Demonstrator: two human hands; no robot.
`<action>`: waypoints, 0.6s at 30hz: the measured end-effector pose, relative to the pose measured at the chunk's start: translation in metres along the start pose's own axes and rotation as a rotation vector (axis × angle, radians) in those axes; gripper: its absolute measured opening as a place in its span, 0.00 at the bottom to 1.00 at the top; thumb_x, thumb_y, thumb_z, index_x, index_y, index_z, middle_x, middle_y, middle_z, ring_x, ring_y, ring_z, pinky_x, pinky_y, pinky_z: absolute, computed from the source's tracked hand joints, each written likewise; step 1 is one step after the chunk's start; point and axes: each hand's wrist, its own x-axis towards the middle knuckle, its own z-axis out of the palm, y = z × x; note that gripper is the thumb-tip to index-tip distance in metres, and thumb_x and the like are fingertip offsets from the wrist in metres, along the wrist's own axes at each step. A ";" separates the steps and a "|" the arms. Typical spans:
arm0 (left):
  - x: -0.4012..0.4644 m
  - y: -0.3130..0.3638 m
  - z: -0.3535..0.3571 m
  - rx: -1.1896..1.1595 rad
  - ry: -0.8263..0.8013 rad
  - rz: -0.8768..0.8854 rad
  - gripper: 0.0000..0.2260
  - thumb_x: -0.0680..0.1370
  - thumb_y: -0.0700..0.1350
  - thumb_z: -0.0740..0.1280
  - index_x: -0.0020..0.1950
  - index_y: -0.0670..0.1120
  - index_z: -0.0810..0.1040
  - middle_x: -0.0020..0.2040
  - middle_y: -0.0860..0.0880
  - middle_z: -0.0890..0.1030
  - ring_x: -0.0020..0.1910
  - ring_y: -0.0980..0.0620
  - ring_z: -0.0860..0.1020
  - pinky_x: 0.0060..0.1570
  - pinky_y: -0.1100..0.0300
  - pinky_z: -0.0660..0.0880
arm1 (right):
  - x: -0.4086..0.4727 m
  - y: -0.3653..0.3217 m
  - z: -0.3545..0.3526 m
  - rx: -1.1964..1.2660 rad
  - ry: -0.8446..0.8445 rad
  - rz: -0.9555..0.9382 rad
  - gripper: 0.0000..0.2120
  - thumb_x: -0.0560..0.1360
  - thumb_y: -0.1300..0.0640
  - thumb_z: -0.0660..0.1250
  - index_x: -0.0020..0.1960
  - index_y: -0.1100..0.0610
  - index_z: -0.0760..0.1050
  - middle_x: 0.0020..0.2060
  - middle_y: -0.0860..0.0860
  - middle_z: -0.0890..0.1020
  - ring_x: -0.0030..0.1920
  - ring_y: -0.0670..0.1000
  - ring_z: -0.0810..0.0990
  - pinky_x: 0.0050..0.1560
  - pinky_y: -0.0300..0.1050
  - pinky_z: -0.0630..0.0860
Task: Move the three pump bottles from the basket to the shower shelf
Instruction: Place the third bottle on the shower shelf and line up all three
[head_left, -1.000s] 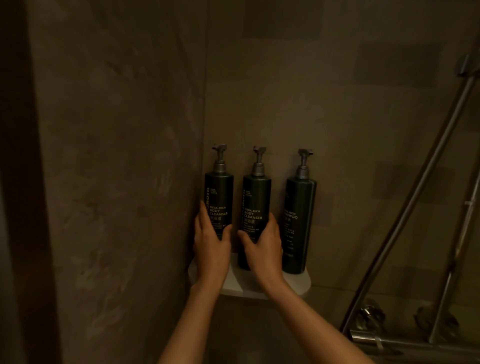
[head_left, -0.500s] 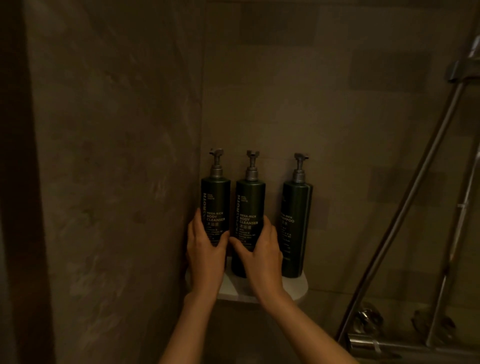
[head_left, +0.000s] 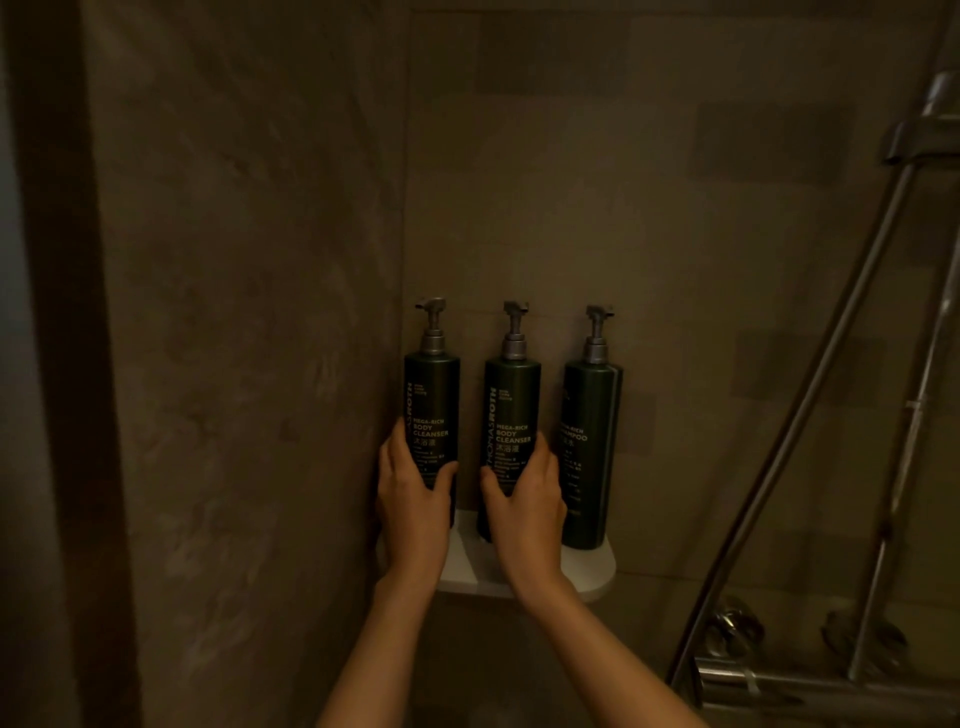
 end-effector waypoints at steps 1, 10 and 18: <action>0.001 0.000 0.001 0.002 0.001 -0.004 0.33 0.72 0.39 0.72 0.73 0.43 0.62 0.69 0.44 0.69 0.66 0.47 0.70 0.61 0.61 0.64 | 0.000 -0.001 0.000 -0.008 0.000 0.001 0.33 0.76 0.52 0.66 0.75 0.59 0.56 0.67 0.56 0.70 0.67 0.53 0.70 0.65 0.47 0.68; -0.002 -0.005 0.000 -0.036 -0.027 -0.007 0.33 0.73 0.39 0.70 0.75 0.46 0.60 0.70 0.45 0.70 0.67 0.48 0.70 0.63 0.59 0.65 | 0.000 -0.001 -0.001 -0.003 0.010 0.017 0.32 0.75 0.53 0.68 0.74 0.59 0.58 0.66 0.55 0.70 0.66 0.53 0.71 0.64 0.45 0.68; -0.002 -0.005 0.000 -0.043 -0.018 -0.012 0.32 0.73 0.40 0.70 0.75 0.47 0.60 0.69 0.45 0.69 0.66 0.48 0.70 0.63 0.57 0.67 | 0.000 -0.001 -0.004 0.033 0.006 0.012 0.33 0.74 0.53 0.69 0.74 0.58 0.58 0.67 0.54 0.70 0.66 0.51 0.70 0.61 0.37 0.62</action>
